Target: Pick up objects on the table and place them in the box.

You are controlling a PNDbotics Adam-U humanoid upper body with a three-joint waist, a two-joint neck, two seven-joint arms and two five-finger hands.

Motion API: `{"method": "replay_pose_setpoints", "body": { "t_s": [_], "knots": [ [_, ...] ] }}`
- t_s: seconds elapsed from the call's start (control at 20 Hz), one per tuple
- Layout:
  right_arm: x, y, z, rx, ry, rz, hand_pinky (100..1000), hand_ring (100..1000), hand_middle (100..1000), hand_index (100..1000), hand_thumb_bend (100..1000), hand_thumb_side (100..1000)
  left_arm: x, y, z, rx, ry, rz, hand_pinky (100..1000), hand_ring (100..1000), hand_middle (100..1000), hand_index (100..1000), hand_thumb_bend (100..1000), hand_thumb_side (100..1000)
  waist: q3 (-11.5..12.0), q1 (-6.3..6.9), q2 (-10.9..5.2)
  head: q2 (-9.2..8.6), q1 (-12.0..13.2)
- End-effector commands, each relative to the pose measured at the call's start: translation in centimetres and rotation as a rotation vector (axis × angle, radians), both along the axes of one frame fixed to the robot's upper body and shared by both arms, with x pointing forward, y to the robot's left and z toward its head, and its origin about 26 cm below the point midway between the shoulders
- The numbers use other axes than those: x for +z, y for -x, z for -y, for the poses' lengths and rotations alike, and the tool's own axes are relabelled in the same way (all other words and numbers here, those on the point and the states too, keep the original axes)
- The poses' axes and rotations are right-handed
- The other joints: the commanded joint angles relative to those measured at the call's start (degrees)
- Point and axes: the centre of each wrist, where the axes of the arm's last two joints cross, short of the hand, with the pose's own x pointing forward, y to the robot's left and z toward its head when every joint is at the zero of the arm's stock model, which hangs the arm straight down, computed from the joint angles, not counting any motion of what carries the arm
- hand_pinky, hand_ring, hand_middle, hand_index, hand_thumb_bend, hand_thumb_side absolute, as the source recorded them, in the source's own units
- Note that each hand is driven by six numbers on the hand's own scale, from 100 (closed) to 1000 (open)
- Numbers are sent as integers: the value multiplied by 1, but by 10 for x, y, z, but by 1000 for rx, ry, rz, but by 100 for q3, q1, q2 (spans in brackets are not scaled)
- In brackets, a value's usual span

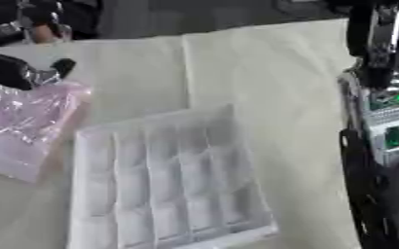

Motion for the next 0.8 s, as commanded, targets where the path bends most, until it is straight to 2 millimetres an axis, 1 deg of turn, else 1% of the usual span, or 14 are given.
{"method": "replay_pose_setpoints", "body": {
  "t_s": [0.05,0.15,0.35,0.5,0.55,0.8],
  "knots": [
    [5,2,0,12,14,17,395,636,799,717,100,655,6,8,9,-81,280,128,657,833,900,906,100,641,30,-34,-47,-19,58],
    [6,2,-1,21,15,20,395,636,799,717,100,655,3,13,16,-115,399,169,698,858,923,921,100,669,38,-55,-29,-19,108],
    [6,1,0,23,17,21,391,633,799,715,100,653,-4,22,24,-140,555,191,726,885,954,938,100,694,45,-89,12,-19,194],
    [6,1,0,23,18,22,391,633,799,715,100,653,-6,28,26,-159,600,176,741,896,965,952,100,706,56,-102,28,-19,230],
    [6,1,1,22,19,23,390,632,799,714,100,653,-7,30,27,-172,607,173,763,911,976,969,100,716,61,-107,35,-19,241],
    [6,1,2,17,19,24,389,632,799,714,100,652,-5,37,32,-244,705,156,753,909,981,973,100,751,73,-127,59,-19,344]
  ]
}}
